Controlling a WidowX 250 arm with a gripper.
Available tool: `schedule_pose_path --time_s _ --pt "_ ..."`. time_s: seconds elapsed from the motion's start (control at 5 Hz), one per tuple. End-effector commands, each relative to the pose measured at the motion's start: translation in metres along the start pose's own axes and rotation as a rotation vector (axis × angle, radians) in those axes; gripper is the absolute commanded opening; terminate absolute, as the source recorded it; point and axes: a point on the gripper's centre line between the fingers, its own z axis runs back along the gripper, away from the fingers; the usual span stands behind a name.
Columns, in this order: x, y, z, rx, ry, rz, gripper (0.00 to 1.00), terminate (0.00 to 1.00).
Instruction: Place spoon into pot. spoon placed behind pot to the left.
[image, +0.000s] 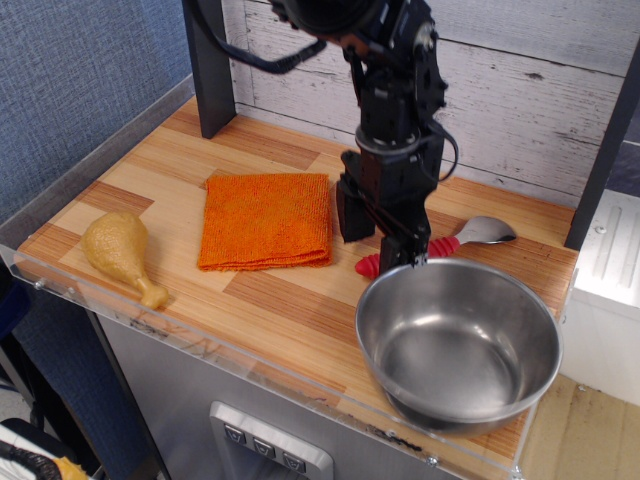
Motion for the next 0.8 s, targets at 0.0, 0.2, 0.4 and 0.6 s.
schedule_pose_path --time_s 0.0,0.2,0.4,0.6 --pt "-0.007 0.017 0.076 0.074 -0.167 0.046 1.0 0.0" --pt "-0.01 0.023 0.109 0.07 -0.224 0.061 1.0 0.0" --pt "-0.02 0.03 0.138 0.063 -0.233 0.092 1.0 0.0" --pt "-0.033 0.035 0.162 0.072 -0.269 0.128 1.0 1.0"
